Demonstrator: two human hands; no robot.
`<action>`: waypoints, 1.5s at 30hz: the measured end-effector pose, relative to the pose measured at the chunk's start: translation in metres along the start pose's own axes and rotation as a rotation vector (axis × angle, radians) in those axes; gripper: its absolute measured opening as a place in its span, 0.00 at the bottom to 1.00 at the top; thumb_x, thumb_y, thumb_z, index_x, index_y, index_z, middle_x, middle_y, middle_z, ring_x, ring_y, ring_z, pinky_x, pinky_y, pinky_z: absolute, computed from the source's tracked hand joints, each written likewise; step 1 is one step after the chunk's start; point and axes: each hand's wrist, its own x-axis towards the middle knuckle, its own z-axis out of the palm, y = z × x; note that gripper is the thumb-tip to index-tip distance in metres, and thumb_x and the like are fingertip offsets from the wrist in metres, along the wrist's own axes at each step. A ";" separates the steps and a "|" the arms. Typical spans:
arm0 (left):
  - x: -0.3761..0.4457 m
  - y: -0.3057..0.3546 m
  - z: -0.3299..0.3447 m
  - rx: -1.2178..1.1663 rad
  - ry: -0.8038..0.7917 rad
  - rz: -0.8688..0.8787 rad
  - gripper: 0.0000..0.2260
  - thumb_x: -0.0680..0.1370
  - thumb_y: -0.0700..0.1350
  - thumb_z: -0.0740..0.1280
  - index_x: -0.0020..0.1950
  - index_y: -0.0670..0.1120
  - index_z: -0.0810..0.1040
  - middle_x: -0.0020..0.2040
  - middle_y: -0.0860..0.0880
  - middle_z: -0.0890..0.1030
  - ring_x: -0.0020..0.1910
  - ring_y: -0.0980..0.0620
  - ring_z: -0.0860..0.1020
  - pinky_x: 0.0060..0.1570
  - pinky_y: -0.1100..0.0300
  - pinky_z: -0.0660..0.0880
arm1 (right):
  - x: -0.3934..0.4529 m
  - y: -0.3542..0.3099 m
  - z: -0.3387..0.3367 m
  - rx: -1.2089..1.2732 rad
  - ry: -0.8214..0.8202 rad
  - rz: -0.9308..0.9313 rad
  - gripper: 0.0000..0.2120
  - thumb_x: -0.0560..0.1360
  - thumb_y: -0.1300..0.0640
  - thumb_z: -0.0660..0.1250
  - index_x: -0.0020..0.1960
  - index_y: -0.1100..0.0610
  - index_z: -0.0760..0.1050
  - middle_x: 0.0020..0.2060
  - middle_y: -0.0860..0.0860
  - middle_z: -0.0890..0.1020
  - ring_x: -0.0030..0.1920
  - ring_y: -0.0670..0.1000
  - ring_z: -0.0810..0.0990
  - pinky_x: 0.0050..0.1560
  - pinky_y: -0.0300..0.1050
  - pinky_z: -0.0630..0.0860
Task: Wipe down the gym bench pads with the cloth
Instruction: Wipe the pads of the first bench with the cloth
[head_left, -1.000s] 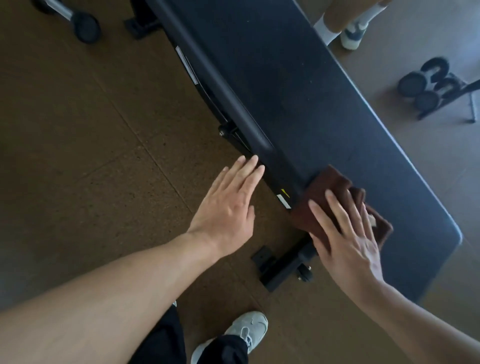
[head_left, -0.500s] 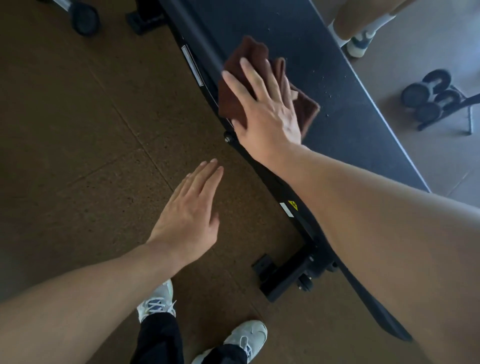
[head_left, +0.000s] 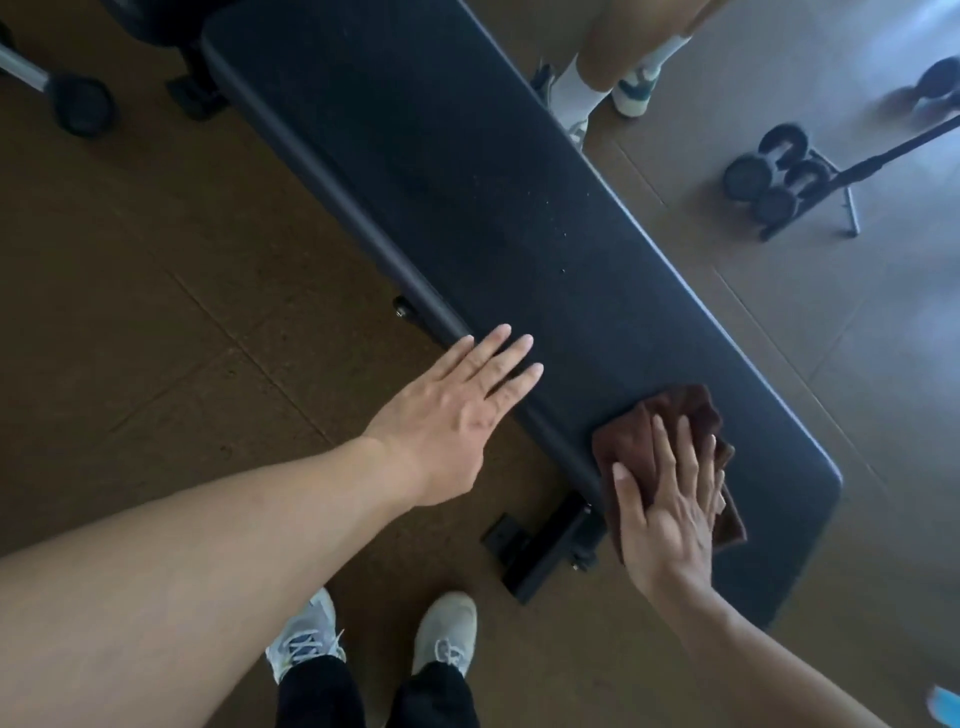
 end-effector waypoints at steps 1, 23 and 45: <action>0.007 0.003 0.000 0.026 -0.034 0.006 0.38 0.82 0.43 0.58 0.81 0.49 0.32 0.79 0.49 0.28 0.77 0.50 0.26 0.79 0.49 0.37 | 0.004 -0.006 0.000 0.014 0.004 0.042 0.34 0.78 0.30 0.48 0.82 0.35 0.46 0.84 0.41 0.47 0.81 0.41 0.33 0.82 0.53 0.36; 0.092 0.005 -0.033 0.168 -0.475 -0.163 0.42 0.80 0.70 0.44 0.74 0.47 0.21 0.72 0.49 0.17 0.71 0.45 0.18 0.75 0.40 0.29 | 0.239 -0.152 -0.026 -0.088 -0.060 -0.601 0.30 0.84 0.34 0.50 0.84 0.40 0.52 0.84 0.46 0.52 0.84 0.57 0.43 0.82 0.64 0.43; 0.043 -0.035 -0.009 -0.076 0.172 -0.083 0.33 0.84 0.54 0.54 0.82 0.40 0.44 0.83 0.44 0.41 0.82 0.47 0.40 0.80 0.45 0.46 | 0.228 -0.182 -0.015 0.120 0.131 0.018 0.28 0.83 0.36 0.50 0.82 0.40 0.56 0.83 0.42 0.56 0.84 0.49 0.45 0.81 0.58 0.37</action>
